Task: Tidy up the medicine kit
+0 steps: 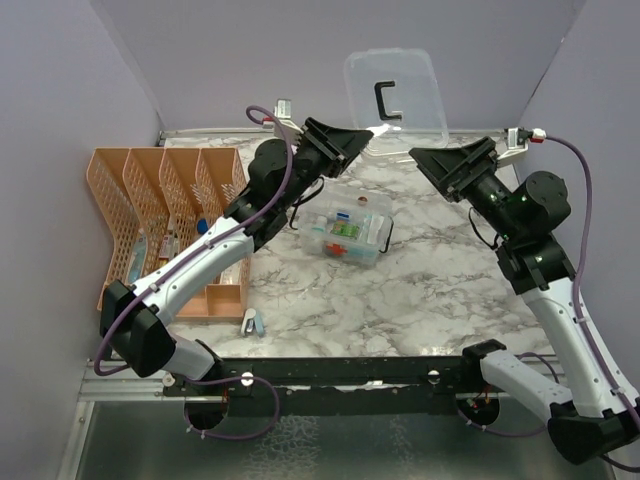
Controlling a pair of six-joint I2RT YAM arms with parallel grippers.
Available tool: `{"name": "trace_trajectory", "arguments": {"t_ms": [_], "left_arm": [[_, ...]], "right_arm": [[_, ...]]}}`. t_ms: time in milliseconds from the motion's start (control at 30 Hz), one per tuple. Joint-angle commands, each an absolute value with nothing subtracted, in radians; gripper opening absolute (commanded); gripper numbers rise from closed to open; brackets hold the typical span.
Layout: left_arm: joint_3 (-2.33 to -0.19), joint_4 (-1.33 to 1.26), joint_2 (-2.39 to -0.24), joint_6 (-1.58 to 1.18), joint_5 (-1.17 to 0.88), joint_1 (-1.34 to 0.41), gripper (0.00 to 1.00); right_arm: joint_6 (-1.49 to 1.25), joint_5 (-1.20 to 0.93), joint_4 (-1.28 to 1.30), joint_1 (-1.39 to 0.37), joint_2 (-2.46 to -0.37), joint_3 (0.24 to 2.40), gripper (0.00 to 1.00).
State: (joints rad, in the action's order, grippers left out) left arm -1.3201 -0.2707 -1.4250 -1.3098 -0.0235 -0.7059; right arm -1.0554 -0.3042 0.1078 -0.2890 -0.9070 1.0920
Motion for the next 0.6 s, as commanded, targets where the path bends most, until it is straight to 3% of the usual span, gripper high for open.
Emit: {"name": "trace_trajectory", "arguments": {"t_ms": [0, 367, 567], "left_arm": [[-1.344, -0.383, -1.398, -1.423, 0.004, -0.705, 0.21], [-1.35, -0.421, -1.416, -1.474, 0.0, -0.705, 0.21], [-1.35, -0.431, -1.419, -1.492, -0.005, -0.705, 0.21]], "right_arm": [[-1.227, -0.321, -0.046, -0.291, -0.929, 1.076, 0.81], [-1.328, -0.262, -0.074, -0.291, -0.977, 1.085, 0.79], [-1.378, -0.271, -0.141, -0.291, -1.036, 1.086, 0.66]]}}
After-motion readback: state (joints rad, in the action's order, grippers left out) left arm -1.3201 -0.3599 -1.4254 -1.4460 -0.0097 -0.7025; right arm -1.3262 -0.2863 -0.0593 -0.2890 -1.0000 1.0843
